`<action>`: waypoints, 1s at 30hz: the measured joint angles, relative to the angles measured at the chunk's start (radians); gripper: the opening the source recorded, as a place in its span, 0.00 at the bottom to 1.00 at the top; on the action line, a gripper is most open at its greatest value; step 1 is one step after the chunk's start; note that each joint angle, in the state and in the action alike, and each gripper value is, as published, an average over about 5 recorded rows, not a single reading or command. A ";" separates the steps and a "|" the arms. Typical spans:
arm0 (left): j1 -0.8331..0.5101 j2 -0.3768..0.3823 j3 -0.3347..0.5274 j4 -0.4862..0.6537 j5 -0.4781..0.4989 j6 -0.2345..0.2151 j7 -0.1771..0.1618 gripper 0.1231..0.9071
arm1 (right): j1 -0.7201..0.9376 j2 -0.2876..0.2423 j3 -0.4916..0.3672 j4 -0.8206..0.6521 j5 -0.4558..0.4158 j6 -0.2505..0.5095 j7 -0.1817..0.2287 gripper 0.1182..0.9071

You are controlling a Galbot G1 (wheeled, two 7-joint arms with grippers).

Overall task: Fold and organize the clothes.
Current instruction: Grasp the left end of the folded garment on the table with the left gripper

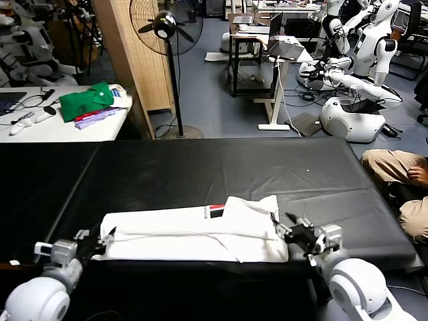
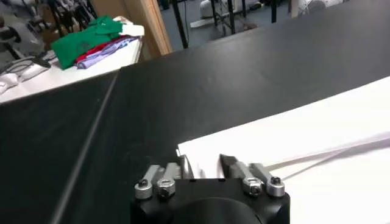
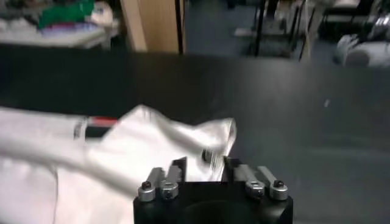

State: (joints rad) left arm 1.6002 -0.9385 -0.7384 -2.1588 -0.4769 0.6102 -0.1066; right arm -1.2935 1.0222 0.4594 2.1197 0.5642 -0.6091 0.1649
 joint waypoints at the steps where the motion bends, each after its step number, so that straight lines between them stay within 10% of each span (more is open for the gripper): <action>1: -0.006 -0.005 -0.002 -0.003 -0.003 -0.001 -0.005 0.83 | 0.016 0.011 -0.008 -0.016 -0.015 0.005 0.005 0.85; 18: -0.205 -0.053 0.081 0.208 -0.246 0.029 -0.063 0.85 | 0.185 0.147 -0.149 -0.263 -0.071 0.017 -0.013 0.83; 24: -0.242 -0.068 0.081 0.254 -0.334 0.041 -0.105 0.53 | 0.178 0.177 -0.165 -0.290 -0.110 0.058 -0.009 0.48; 30: -0.250 -0.085 0.109 0.283 -0.225 -0.060 -0.051 0.14 | 0.174 0.219 -0.173 -0.328 -0.194 0.150 0.056 0.08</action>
State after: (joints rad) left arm 1.3500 -1.0232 -0.6292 -1.8756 -0.7017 0.5503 -0.1575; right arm -1.1196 1.2408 0.2863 1.7922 0.3701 -0.4588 0.2208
